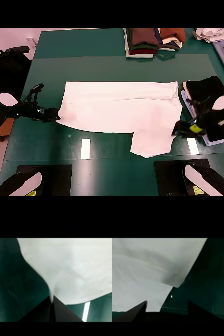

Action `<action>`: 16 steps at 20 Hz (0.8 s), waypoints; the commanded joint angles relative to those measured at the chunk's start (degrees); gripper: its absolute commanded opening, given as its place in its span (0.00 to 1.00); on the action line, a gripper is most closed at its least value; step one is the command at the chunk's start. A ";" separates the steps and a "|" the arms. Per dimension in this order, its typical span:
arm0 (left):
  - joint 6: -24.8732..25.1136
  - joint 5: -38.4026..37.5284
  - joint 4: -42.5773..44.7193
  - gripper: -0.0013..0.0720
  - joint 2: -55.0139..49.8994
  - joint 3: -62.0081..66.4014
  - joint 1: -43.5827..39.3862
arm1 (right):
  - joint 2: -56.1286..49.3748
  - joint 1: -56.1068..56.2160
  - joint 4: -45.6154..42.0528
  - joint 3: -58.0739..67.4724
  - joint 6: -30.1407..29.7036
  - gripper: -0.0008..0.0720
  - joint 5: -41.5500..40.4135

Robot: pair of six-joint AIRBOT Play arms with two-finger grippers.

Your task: Fold the shirts.

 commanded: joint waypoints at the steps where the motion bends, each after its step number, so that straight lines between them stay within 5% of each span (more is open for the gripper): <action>1: 0.09 0.48 -0.09 0.05 0.63 0.13 0.04 | -0.02 -1.18 6.38 -8.00 0.00 0.77 -6.12; 6: 0.02 0.46 -0.09 0.05 0.63 0.13 0.04 | -1.20 4.42 9.46 -9.29 0.02 0.59 -12.66; 9: 0.15 -0.68 0.33 0.05 0.66 0.13 0.04 | -3.13 11.37 7.13 -6.75 -0.02 0.09 -13.51; 16: -3.63 -9.53 11.02 0.05 11.37 0.15 0.04 | 6.88 20.00 -5.84 5.38 0.72 0.04 0.04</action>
